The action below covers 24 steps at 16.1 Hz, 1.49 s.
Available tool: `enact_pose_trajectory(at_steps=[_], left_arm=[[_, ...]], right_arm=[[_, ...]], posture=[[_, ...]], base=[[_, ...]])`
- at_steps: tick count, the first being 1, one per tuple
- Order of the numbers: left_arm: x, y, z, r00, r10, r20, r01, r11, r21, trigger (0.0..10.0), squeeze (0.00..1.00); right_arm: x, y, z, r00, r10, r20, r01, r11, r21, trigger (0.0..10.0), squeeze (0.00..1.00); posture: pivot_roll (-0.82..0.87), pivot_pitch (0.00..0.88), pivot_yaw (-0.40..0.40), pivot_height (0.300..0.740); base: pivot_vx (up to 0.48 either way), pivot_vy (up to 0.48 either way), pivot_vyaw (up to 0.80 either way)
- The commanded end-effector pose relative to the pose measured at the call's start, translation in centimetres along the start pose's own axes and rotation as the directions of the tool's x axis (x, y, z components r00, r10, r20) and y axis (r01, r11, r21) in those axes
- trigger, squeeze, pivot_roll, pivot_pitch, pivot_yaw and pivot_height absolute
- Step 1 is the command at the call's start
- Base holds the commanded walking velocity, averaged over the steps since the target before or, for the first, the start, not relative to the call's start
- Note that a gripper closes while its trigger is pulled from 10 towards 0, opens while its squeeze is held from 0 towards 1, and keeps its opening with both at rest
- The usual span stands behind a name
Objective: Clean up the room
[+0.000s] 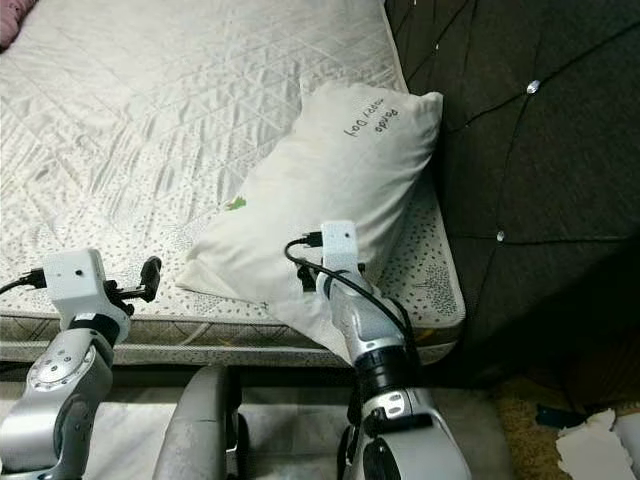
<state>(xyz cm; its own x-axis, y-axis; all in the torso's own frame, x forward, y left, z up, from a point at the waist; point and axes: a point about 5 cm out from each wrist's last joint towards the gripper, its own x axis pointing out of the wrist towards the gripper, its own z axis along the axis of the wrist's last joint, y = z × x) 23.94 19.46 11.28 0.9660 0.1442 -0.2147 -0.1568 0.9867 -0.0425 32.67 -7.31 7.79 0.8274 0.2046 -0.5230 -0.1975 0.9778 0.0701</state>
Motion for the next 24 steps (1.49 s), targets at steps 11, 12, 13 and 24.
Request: enact_pose_trajectory(at_steps=[11, 12, 13, 24], left_arm=[[-0.4, 0.0, -0.1, 1.0, 0.002, -0.004, -0.003, 1.0, -0.006, 10.0, 0.0], [-0.5, -0.1, 0.0, 1.0, -0.002, -0.004, 0.002, 1.0, -0.006, 10.0, 0.0], [-0.5, -0.1, 0.0, 1.0, -0.005, -0.003, 0.005, 1.0, -0.008, 10.0, 0.0], [0.0, -0.8, 0.0, 1.0, -0.029, -0.012, 0.029, 0.999, -0.017, 10.0, 0.0]], right_arm=[[-0.3, -3.6, -2.0, 0.995, -0.096, 0.007, 0.096, 0.994, -0.051, 10.0, 0.0], [-0.3, -3.3, -2.2, 0.997, -0.083, -0.003, 0.083, 0.996, -0.041, 10.0, 0.0], [-0.3, -3.1, -2.2, 0.998, -0.07, 0.002, 0.07, 0.996, -0.052, 10.0, 0.0], [0.6, 2.5, -2.1, 0.983, 0.17, -0.068, -0.17, 0.985, 0.014, 0.0, 0.0]], posture=[[0.18, 0.144, -0.016, 0.631], [0.18, 0.148, -0.014, 0.621], [0.18, 0.152, -0.012, 0.606], [0.17, 0.152, -0.009, 0.601]], base=[[0.0, 0.0, 0.0], [0.0, 0.0, 0.0], [0.0, 0.0, 0.0], [0.0, 0.0, 0.0]])
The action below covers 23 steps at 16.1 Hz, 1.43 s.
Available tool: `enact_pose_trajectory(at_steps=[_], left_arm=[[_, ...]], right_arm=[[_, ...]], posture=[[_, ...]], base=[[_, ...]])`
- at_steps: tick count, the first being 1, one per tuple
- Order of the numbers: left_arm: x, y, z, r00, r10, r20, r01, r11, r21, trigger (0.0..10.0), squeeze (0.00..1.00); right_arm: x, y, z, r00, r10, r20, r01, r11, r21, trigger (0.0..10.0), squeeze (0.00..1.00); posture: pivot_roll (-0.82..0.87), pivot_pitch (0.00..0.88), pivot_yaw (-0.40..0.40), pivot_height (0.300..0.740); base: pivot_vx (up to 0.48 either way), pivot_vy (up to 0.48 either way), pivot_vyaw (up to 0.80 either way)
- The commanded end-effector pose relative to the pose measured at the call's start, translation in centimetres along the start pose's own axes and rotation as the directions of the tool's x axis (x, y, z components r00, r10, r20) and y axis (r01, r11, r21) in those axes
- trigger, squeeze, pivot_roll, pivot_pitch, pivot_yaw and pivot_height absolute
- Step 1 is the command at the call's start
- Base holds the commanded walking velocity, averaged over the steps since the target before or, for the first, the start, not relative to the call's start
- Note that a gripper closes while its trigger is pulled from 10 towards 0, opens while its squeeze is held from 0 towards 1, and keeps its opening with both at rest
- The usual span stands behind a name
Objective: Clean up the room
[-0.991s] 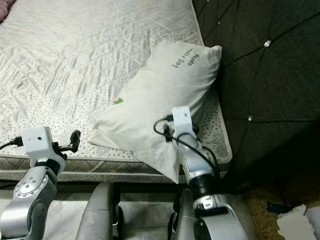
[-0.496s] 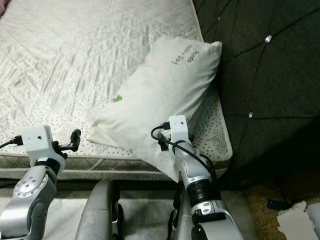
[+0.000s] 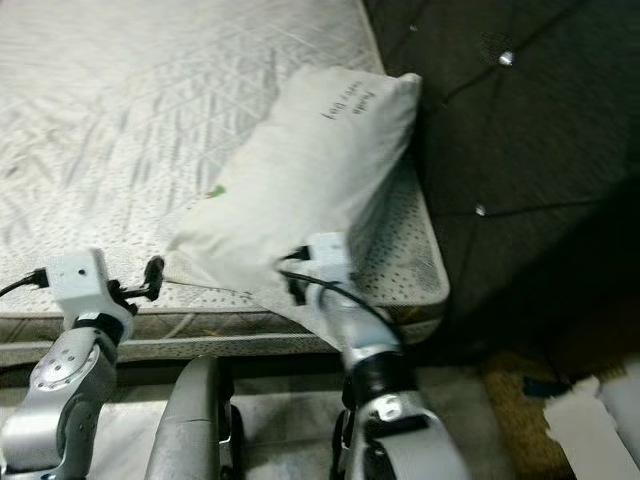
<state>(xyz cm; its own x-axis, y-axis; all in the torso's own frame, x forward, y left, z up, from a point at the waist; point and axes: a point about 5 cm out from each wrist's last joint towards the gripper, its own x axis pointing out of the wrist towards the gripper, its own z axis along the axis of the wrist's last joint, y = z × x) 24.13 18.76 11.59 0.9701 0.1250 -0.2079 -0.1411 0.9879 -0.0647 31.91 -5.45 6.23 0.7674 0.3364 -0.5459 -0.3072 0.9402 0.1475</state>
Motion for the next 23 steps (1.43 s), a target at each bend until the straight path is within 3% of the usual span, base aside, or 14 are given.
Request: enact_pose_trajectory(at_steps=[1, 5, 9, 17, 23], left_arm=[[0.1, -0.1, -0.2, 1.0, -0.01, -0.015, 0.01, 1.0, 0.0, 10.0, 0.0], [0.3, -0.3, -0.1, 1.0, -0.009, -0.005, 0.009, 1.0, -0.008, 10.0, 0.0], [0.4, -0.4, 0.0, 1.0, -0.002, 0.0, 0.002, 1.0, -0.017, 10.0, 0.0], [1.1, -0.4, 0.0, 1.0, -0.003, 0.014, 0.004, 1.0, -0.02, 10.0, 0.0], [2.4, -1.4, 0.2, 0.999, -0.02, 0.043, 0.021, 0.999, -0.037, 10.0, 0.0]], right_arm=[[0.3, 1.0, -0.3, 0.999, 0.027, -0.022, -0.027, 1.0, 0.01, 0.0, 0.0], [1.3, 1.7, 1.7, 0.999, -0.044, 0.031, 0.039, 0.99, 0.133, 0.0, 0.0], [1.6, 0.8, 3.3, 0.995, -0.081, 0.057, 0.071, 0.985, 0.16, 0.0, 0.0], [1.7, -1.4, 3.1, 0.988, -0.145, 0.059, 0.131, 0.973, 0.188, 0.0, 0.0], [1.4, -3.5, 3.3, 0.983, -0.17, 0.069, 0.151, 0.963, 0.225, 0.0, 0.0]], posture=[[0.17, 0.15, -0.009, 0.601], [0.17, 0.143, -0.016, 0.601], [0.17, 0.134, -0.026, 0.601], [0.16, 0.085, -0.017, 0.601], [0.14, 0.027, -0.025, 0.601]], base=[[0.0, 0.0, 0.0], [0.0, 0.0, 0.0], [0.0, 0.0, 0.0], [0.0, 0.0, 0.0], [0.0, 0.0, 0.0]])
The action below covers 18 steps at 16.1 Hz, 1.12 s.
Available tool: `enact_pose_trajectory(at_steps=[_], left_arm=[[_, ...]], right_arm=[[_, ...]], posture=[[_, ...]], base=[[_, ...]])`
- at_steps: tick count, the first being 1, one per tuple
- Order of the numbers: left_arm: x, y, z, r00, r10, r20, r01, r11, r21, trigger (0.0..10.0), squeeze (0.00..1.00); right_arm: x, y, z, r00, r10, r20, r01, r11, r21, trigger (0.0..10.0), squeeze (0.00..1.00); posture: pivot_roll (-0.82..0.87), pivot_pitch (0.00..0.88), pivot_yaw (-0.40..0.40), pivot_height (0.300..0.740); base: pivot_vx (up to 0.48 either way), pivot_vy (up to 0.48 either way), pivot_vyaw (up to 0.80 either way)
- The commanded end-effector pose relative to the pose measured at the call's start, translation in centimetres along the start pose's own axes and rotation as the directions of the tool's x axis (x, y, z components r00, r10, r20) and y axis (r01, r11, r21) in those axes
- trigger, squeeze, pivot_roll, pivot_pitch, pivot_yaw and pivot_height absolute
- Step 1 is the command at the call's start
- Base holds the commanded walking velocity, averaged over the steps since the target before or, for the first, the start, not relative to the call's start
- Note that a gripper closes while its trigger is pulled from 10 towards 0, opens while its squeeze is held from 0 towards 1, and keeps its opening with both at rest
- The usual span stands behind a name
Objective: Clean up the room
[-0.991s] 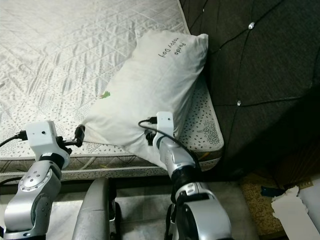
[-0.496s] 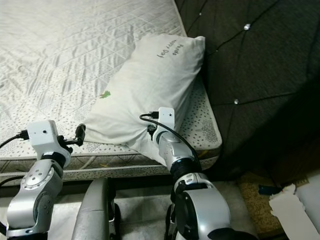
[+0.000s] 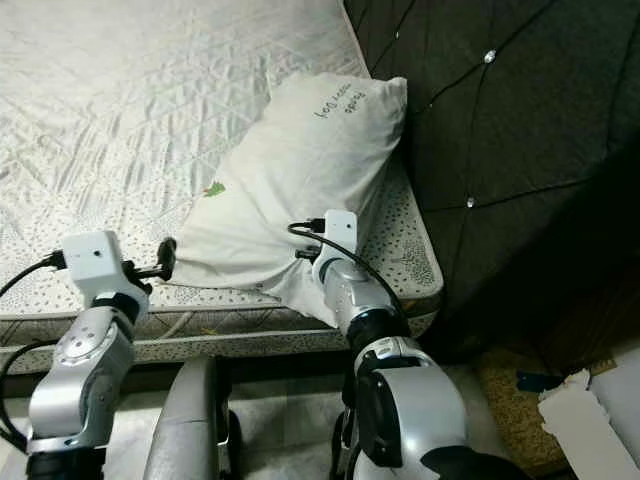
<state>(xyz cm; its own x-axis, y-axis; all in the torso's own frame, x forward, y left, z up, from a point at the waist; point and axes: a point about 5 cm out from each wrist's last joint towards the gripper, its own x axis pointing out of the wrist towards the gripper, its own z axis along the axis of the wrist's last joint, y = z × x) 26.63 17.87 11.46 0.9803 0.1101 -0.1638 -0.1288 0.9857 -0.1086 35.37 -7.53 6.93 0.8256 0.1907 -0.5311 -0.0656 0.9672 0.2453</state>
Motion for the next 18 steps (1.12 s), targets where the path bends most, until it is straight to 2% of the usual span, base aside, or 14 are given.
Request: enact_pose_trajectory(at_steps=[1, 2, 5, 6, 9, 10, 12, 13, 15, 16, 18], left_arm=[[0.3, -0.2, 0.0, 1.0, -0.004, 0.007, 0.004, 1.0, 0.003, 10.0, 0.0], [0.6, -0.2, 0.1, 1.0, -0.004, 0.015, 0.004, 1.0, 0.003, 10.0, 0.0], [1.1, -0.3, 0.2, 0.999, -0.001, 0.032, 0.001, 1.0, -0.001, 10.0, 0.0], [1.3, -0.4, 0.2, 0.999, 0.0, 0.038, 0.001, 1.0, -0.004, 10.0, 0.0], [2.0, -0.7, 0.2, 0.999, -0.003, 0.054, 0.004, 1.0, -0.007, 10.0, 0.0], [2.1, -0.8, 0.3, 0.998, -0.006, 0.058, 0.006, 1.0, -0.007, 10.0, 0.0], [2.7, -0.9, 0.5, 0.997, -0.009, 0.071, 0.009, 1.0, -0.002, 10.0, 0.0], [2.9, -0.9, 0.6, 0.997, -0.009, 0.074, 0.009, 1.0, -0.001, 10.0, 0.0], [3.1, -0.9, 0.6, 0.997, -0.01, 0.082, 0.01, 1.0, 0.002, 10.0, 0.0], [3.2, -0.9, 0.6, 0.997, -0.01, 0.082, 0.01, 1.0, 0.002, 10.0, 0.0], [3.3, -1.0, 0.4, 0.996, -0.013, 0.084, 0.013, 1.0, 0.003, 10.0, 0.0]], right_arm=[[0.0, -0.6, 1.1, 0.999, -0.006, 0.038, 0.006, 1.0, 0.021, 0.0, 0.0], [0.0, -1.1, 1.7, 0.998, -0.02, 0.057, 0.018, 0.999, 0.037, 0.0, 0.0], [-0.8, -4.5, 6.4, 0.967, -0.11, 0.23, 0.107, 0.994, 0.029, 0.0, 0.0], [-1.7, -6.4, 9.4, 0.933, -0.137, 0.333, 0.129, 0.991, 0.046, 0.0, 0.0], [-3.9, -9.6, 13.8, 0.866, -0.137, 0.482, 0.135, 0.99, 0.038, 0.0, 0.0], [-4.3, -10.1, 14.5, 0.85, -0.128, 0.511, 0.127, 0.991, 0.037, 0.0, 0.0], [-5.2, -11.0, 15.6, 0.821, -0.087, 0.565, 0.119, 0.993, -0.021, 0.0, 0.0], [-5.3, -11.3, 15.4, 0.821, -0.071, 0.567, 0.109, 0.994, -0.034, 0.0, 0.0], [-4.5, -11.2, 12.4, 0.864, 0.038, 0.502, 0.047, 0.987, -0.156, 0.0, 0.0], [-4.2, -11.0, 11.4, 0.875, 0.07, 0.479, 0.02, 0.983, -0.18, 0.0, 0.0], [-3.5, -10.5, 7.8, 0.909, 0.13, 0.395, -0.043, 0.974, -0.222, 0.0, 0.0]], posture=[[0.13, 0.004, -0.026, 0.601], [0.13, 0.0, -0.027, 0.601], [0.13, 0.0, -0.033, 0.601], [0.13, 0.0, -0.036, 0.601], [0.11, 0.0, -0.036, 0.601], [0.11, 0.0, -0.036, 0.601], [0.1, 0.0, -0.031, 0.601], [0.09, 0.0, -0.029, 0.601], [0.09, 0.0, -0.029, 0.601], [0.08, 0.0, -0.028, 0.601], [0.07, 0.0, -0.023, 0.601]], base=[[0.0, 0.0, 0.0], [0.0, 0.0, 0.0], [0.0, 0.0, 0.0], [0.0, 0.0, 0.0], [0.0, 0.0, 0.0], [0.0, 0.0, 0.0], [0.0, 0.0, 0.0], [0.0, 0.0, 0.0], [0.0, 0.0, 0.0], [0.0, 0.0, 0.0], [0.0, 0.0, 0.0]])
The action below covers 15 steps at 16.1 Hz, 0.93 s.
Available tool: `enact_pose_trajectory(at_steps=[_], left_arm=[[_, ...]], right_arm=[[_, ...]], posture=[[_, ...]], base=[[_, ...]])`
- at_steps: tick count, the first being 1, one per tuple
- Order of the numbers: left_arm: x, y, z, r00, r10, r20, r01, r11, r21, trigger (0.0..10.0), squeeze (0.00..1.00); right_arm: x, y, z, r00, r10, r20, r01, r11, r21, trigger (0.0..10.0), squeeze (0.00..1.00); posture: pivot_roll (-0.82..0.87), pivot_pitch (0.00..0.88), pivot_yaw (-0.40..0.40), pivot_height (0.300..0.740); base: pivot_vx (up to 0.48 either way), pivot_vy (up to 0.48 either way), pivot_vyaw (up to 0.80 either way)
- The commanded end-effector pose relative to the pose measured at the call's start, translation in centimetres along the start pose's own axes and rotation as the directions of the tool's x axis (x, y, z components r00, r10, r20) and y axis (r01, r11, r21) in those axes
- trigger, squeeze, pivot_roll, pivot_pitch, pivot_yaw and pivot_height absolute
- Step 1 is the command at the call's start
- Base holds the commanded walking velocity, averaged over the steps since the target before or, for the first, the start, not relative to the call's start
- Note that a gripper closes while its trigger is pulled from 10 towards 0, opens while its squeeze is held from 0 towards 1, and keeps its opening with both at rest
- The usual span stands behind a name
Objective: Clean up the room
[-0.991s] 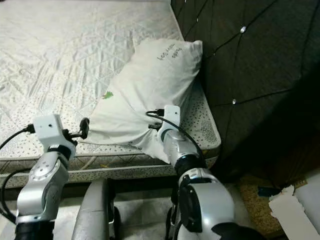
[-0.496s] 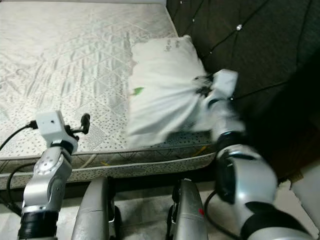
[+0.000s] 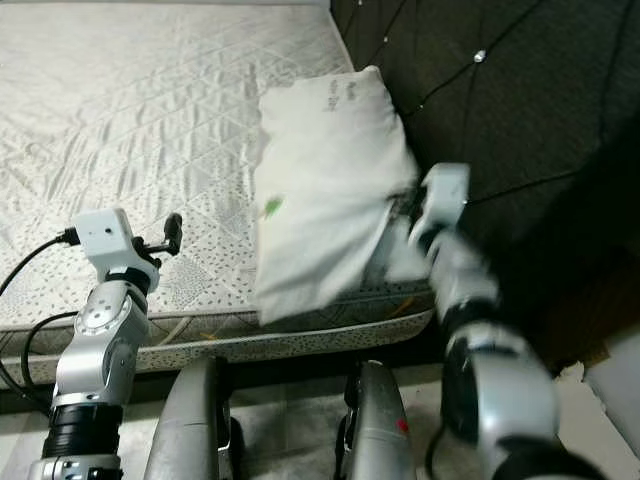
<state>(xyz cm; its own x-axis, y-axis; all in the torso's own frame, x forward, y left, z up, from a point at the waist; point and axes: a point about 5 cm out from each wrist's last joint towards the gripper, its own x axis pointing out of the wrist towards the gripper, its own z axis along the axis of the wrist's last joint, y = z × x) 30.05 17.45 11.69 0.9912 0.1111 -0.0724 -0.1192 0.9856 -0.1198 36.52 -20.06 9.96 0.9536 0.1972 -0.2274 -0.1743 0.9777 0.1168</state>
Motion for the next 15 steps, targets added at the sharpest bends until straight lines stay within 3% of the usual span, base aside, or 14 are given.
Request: enact_pose_trajectory(at_steps=[1, 2, 4, 6, 8, 11, 15], left_arm=[[0.1, -0.1, -0.3, 1.0, -0.004, -0.006, 0.004, 1.0, 0.013, 10.0, 0.0], [0.4, -0.1, -0.2, 1.0, -0.007, -0.005, 0.007, 1.0, 0.015, 10.0, 0.0], [0.9, -0.2, 0.1, 1.0, -0.012, 0.006, 0.012, 1.0, 0.02, 10.0, 0.0], [1.3, -0.3, 0.4, 1.0, -0.016, 0.016, 0.016, 1.0, 0.022, 10.0, 0.0], [1.5, -0.4, 0.5, 1.0, -0.015, 0.028, 0.014, 1.0, 0.019, 10.0, 0.0], [1.5, -0.2, 0.5, 0.999, 0.004, 0.035, -0.004, 1.0, 0.01, 10.0, 0.0], [1.7, -0.1, 0.6, 0.999, 0.015, 0.044, -0.016, 1.0, 0.006, 10.0, 0.0]], right_arm=[[0.3, 0.9, 1.8, 0.995, 0.066, 0.077, -0.062, 0.997, -0.053, 0.0, 0.0], [0.2, 2.0, 0.2, 0.995, 0.095, 0.042, -0.092, 0.994, -0.065, 0.0, 0.0], [0.7, 3.4, -0.7, 0.994, 0.109, -0.024, -0.111, 0.987, -0.12, 0.0, 0.0], [1.4, 4.0, 0.2, 0.994, 0.109, -0.03, -0.113, 0.981, -0.158, 0.0, 0.0], [2.0, 3.6, 2.6, 0.998, 0.06, -0.003, -0.059, 0.978, -0.202, 0.0, 0.0], [2.1, 1.1, 6.5, 0.996, -0.058, 0.069, 0.07, 0.981, -0.182, 0.0, 0.0], [0.9, -2.7, 11.3, 0.968, -0.2, 0.15, 0.228, 0.952, -0.205, 0.0, 0.0]], posture=[[0.07, 0.0, -0.021, 0.601], [0.07, 0.0, -0.016, 0.601], [0.06, 0.0, -0.007, 0.601], [0.06, 0.0, -0.007, 0.601], [0.07, 0.0, -0.013, 0.601], [0.08, 0.0, -0.026, 0.601], [0.08, 0.0, -0.033, 0.601]], base=[[0.0, 0.0, 0.0], [0.0, 0.0, 0.0], [0.0, 0.0, 0.0], [0.0, 0.0, 0.0], [0.0, 0.0, 0.0], [0.0, 0.0, 0.0], [0.0, 0.0, 0.0]])
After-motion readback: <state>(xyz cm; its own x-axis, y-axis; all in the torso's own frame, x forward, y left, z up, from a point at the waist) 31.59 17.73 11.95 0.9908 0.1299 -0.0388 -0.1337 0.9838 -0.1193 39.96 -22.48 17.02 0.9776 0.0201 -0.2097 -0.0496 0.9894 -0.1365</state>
